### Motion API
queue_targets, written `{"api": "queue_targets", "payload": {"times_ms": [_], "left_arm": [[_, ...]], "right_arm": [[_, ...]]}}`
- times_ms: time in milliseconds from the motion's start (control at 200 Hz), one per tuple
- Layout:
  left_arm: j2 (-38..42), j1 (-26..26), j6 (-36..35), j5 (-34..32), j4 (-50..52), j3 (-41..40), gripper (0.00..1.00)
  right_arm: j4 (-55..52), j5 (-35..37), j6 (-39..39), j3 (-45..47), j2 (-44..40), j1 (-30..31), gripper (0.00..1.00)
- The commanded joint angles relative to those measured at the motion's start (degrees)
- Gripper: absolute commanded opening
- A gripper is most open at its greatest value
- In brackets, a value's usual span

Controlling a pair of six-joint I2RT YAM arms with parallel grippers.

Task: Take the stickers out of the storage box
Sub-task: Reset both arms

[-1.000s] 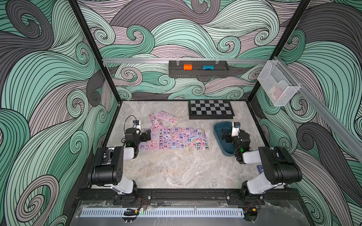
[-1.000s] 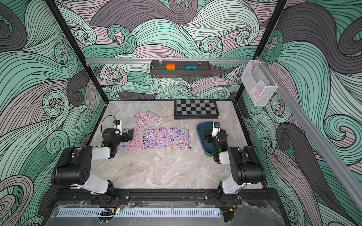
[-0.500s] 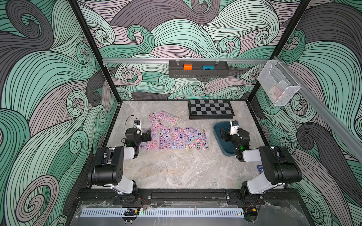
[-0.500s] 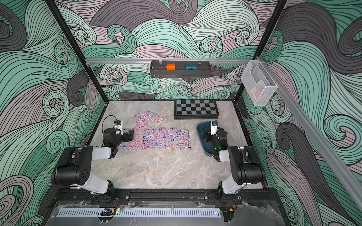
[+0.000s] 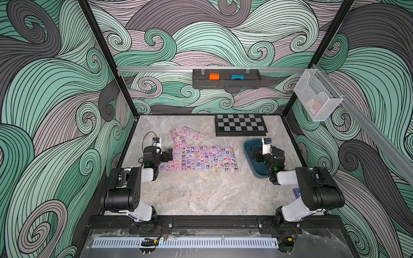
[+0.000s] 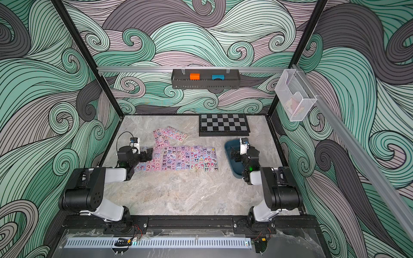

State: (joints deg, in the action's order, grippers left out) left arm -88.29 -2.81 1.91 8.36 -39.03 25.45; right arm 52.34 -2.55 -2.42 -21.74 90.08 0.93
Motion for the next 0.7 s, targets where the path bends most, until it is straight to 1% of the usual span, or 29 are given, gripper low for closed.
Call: {"api": "queue_targets", "payload": {"times_ms": [0,55,170,280,395,490,695], "left_arm": [[1.4,0.3,-2.8,5.5,-1.0,0.7,0.98],[1.3,0.2,-2.7,5.5,-0.9,0.8,0.99],[1.3,0.2,-2.7,5.5,-0.9,0.8,0.99],[1.1,0.2,-2.2,4.8,-0.6,1.1,0.99],[1.1,0.2,-2.2,4.8,-0.6,1.1,0.98],[1.1,0.2,-2.2,4.8,-0.6,1.1,0.98],[1.1,0.2,-2.2,4.8,-0.6,1.1,0.99]], "right_arm": [[0.3,-2.3,-0.8,-0.6,-0.7,-0.3,0.99],[-0.3,-0.1,0.0,-0.9,-0.6,-0.2,0.99],[-0.1,0.1,0.0,-0.9,-0.7,-0.3,0.99],[1.2,2.5,1.0,-0.2,-0.7,-0.3,0.99],[1.3,2.4,0.9,-0.1,-0.7,-0.1,0.99],[-0.7,-0.8,-0.4,-1.1,-0.7,-0.2,0.99],[-0.3,-0.9,-0.4,-1.0,-0.7,-0.2,0.99]]}}
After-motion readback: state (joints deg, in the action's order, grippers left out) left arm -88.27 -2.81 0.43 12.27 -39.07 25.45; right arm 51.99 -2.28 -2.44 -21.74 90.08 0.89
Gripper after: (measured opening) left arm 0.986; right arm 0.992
